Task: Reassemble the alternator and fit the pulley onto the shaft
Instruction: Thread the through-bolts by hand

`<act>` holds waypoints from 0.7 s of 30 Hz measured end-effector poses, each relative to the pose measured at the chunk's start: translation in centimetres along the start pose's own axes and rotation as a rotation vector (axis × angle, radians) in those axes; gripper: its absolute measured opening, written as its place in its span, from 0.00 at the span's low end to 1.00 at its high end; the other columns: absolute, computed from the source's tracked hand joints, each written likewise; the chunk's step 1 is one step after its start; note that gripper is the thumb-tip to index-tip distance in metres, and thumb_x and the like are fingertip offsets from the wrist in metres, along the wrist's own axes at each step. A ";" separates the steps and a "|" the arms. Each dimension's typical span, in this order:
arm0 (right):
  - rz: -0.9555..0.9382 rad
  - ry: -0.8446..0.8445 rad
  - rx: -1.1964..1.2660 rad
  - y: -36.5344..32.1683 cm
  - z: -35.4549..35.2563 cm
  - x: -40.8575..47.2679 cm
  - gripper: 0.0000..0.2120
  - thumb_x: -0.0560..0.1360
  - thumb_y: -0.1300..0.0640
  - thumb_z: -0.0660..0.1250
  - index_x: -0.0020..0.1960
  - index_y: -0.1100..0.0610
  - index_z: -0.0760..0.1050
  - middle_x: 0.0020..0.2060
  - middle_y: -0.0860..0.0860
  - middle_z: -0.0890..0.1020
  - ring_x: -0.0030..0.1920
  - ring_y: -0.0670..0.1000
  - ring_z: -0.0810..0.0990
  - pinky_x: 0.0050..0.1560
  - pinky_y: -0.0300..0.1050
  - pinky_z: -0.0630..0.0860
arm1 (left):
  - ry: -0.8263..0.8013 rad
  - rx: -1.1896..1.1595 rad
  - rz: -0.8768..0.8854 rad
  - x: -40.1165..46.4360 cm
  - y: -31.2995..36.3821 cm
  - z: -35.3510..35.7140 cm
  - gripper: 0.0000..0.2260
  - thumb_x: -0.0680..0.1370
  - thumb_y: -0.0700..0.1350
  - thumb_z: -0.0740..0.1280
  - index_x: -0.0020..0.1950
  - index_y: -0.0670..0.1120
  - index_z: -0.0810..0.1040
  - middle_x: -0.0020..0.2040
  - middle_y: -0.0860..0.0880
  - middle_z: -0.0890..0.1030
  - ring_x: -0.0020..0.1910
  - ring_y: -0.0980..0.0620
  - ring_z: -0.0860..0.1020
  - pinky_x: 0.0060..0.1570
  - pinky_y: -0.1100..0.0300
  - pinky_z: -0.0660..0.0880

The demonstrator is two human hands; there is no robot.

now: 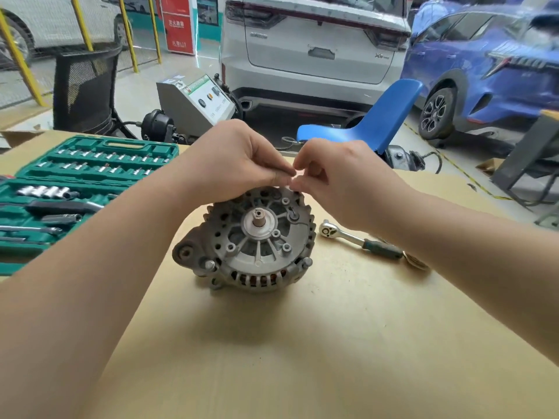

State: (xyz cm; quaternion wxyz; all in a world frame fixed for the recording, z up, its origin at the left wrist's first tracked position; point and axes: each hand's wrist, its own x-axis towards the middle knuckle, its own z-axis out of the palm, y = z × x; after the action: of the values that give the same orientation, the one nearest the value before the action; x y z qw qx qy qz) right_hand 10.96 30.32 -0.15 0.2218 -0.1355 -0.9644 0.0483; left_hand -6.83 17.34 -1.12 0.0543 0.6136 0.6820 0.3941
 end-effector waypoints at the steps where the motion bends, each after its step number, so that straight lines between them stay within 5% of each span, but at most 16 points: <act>1: -0.017 0.014 0.010 -0.2 -0.1 -0.2 0.11 0.81 0.50 0.71 0.60 0.53 0.77 0.44 0.47 0.85 0.45 0.54 0.80 0.47 0.50 0.77 | -0.003 0.014 -0.006 0.0 -0.1 0.0 0.04 0.75 0.48 0.81 0.49 0.56 0.91 0.36 0.65 0.85 0.39 0.69 0.82 0.40 0.78 0.71; 7: -0.154 -0.137 -0.243 -1.0 -1.2 0.0 0.09 0.83 0.56 0.66 0.62 0.50 0.81 0.48 0.50 0.84 0.49 0.57 0.79 0.51 0.55 0.79 | -0.125 0.030 -0.020 0.0 -0.4 0.4 0.05 0.80 0.52 0.74 0.51 0.58 0.91 0.36 0.65 0.84 0.36 0.67 0.80 0.34 0.75 0.69; 11: -0.242 -0.248 -0.521 -1.5 -1.9 0.7 0.10 0.80 0.63 0.63 0.59 0.53 0.75 0.47 0.48 0.77 0.39 0.53 0.73 0.32 0.47 0.68 | -0.296 0.047 -0.045 -0.1 -0.1 0.1 0.07 0.76 0.62 0.70 0.51 0.68 0.87 0.40 0.61 0.85 0.38 0.63 0.80 0.37 0.65 0.72; 13: -0.317 -0.293 -0.657 -1.9 -2.3 0.9 0.09 0.78 0.64 0.60 0.57 0.56 0.72 0.43 0.49 0.71 0.36 0.54 0.71 0.30 0.46 0.61 | -0.326 0.046 -0.037 -0.3 0.0 0.1 0.08 0.72 0.65 0.70 0.49 0.70 0.85 0.40 0.61 0.84 0.39 0.62 0.79 0.40 0.59 0.73; 18: -0.467 -0.306 -0.777 -2.2 -2.4 1.3 0.10 0.78 0.64 0.56 0.56 0.57 0.71 0.41 0.51 0.69 0.42 0.58 0.78 0.36 0.51 0.73 | -0.310 0.051 -0.070 -0.2 0.1 0.0 0.05 0.75 0.58 0.74 0.49 0.67 0.85 0.39 0.64 0.83 0.40 0.63 0.79 0.41 0.59 0.72; 21: -0.494 -0.278 -0.793 -2.1 -1.8 1.4 0.12 0.78 0.63 0.55 0.60 0.58 0.71 0.42 0.53 0.73 0.42 0.58 0.78 0.36 0.50 0.70 | -0.299 0.049 -0.081 -0.2 0.1 0.1 0.06 0.76 0.56 0.76 0.52 0.64 0.86 0.43 0.61 0.85 0.43 0.61 0.81 0.45 0.58 0.77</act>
State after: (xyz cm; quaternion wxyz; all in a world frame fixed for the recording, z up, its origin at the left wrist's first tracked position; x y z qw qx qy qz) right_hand 10.06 28.81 2.40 0.0269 0.0313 -0.9324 -0.3592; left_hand -6.65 17.19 -1.22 0.1561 0.6385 0.7000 0.2790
